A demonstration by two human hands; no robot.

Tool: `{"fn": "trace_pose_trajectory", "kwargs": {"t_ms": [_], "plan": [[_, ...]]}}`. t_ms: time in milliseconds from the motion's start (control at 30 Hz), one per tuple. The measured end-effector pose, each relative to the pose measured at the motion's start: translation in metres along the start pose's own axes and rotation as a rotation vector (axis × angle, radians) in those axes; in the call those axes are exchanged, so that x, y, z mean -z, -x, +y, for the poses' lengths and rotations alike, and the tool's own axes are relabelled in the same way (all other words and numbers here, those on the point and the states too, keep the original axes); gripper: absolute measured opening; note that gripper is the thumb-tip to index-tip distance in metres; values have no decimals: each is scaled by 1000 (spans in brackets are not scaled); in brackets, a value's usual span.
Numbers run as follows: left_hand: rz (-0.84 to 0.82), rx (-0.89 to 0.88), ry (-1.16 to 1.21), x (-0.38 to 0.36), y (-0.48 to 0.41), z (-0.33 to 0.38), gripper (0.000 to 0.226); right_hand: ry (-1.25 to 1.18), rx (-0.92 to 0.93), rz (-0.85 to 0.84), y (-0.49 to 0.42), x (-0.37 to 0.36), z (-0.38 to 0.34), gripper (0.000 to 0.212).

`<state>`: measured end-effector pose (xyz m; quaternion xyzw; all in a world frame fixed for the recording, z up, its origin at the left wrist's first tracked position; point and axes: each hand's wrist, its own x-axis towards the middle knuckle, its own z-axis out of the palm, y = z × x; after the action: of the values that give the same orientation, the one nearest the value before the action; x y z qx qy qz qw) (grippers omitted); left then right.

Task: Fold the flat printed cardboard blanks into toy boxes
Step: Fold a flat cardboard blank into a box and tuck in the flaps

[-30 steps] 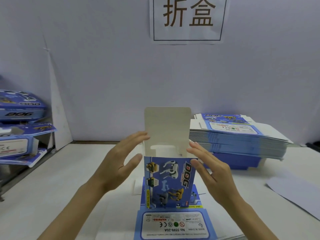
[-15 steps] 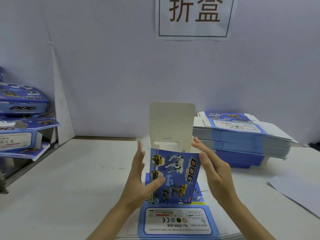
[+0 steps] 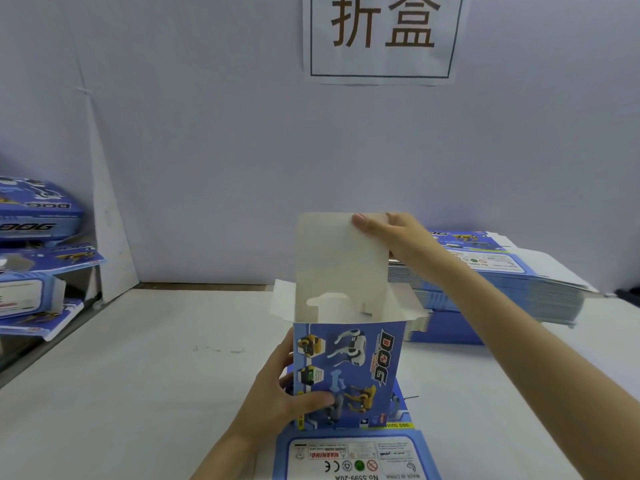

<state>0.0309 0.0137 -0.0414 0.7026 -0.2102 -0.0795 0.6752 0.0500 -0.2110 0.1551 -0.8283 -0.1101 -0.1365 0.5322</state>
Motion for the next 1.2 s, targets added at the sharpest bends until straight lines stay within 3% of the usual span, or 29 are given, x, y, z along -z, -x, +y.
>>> {"fn": "trace_pose_trajectory", "kwargs": {"t_ms": [133, 267, 367, 500, 600, 633, 700, 933, 1000, 1100, 1200], "plan": [[2, -2, -6, 1, -1, -2, 103, -191, -440, -34, -26, -8, 26, 33], [2, -10, -21, 2, 1, -4, 97, 474, -701, -302, -30, -15, 51, 28], [-16, -21, -32, 0, 3, -2, 87, 502, -778, -364, -24, -5, 59, 22], [-10, -12, -12, -1, 4, 0, 92, 482, -610, -439, -18, -8, 47, 23], [2, -13, -23, -2, 3, -1, 95, 67, -465, -202, -29, -5, 48, 57], [3, -16, -25, -2, 3, -1, 95, -88, -420, -176, -31, -4, 48, 55], [5, -18, -24, -2, 2, -1, 94, -250, -291, -189, -33, -2, 46, 29], [0, -17, -28, -2, 2, -2, 92, -283, -85, -141, -21, -7, 31, 31], [-4, -15, -23, -2, 3, 0, 95, -264, -92, -144, -21, -6, 27, 31], [-9, -18, -28, -2, 4, 2, 101, -319, -151, -178, -22, -2, 13, 9], [-7, -14, -11, -2, 4, 2, 98, -319, -184, -165, -24, -4, 5, 23]]}}
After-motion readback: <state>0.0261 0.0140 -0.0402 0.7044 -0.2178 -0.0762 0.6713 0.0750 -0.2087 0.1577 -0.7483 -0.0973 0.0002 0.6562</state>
